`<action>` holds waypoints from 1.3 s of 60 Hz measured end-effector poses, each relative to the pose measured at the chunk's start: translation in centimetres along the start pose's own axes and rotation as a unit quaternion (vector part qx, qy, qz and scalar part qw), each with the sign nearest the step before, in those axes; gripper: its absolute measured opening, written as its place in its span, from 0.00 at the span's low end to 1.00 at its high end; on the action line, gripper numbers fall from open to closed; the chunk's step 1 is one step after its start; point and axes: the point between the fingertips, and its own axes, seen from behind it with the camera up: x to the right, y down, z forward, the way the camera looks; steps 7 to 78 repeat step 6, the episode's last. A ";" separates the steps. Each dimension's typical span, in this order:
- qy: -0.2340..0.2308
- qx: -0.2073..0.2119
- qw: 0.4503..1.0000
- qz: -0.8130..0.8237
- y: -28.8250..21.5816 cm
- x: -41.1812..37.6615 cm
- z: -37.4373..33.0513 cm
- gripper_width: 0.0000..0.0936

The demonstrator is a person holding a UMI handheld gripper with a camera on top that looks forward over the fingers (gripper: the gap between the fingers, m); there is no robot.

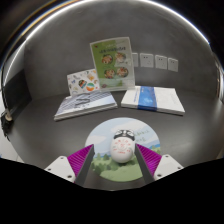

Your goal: Arrange mouse

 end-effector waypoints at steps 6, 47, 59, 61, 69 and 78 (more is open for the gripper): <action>0.003 0.006 1.000 0.015 0.4 -2.3 -2.7 0.90; 0.003 0.006 1.000 0.015 0.4 -2.3 -2.7 0.90; 0.003 0.006 1.000 0.015 0.4 -2.3 -2.7 0.90; 0.003 0.006 1.000 0.015 0.4 -2.3 -2.7 0.90; 0.003 0.006 1.000 0.015 0.4 -2.3 -2.7 0.90; 0.003 0.006 1.000 0.015 0.4 -2.3 -2.7 0.90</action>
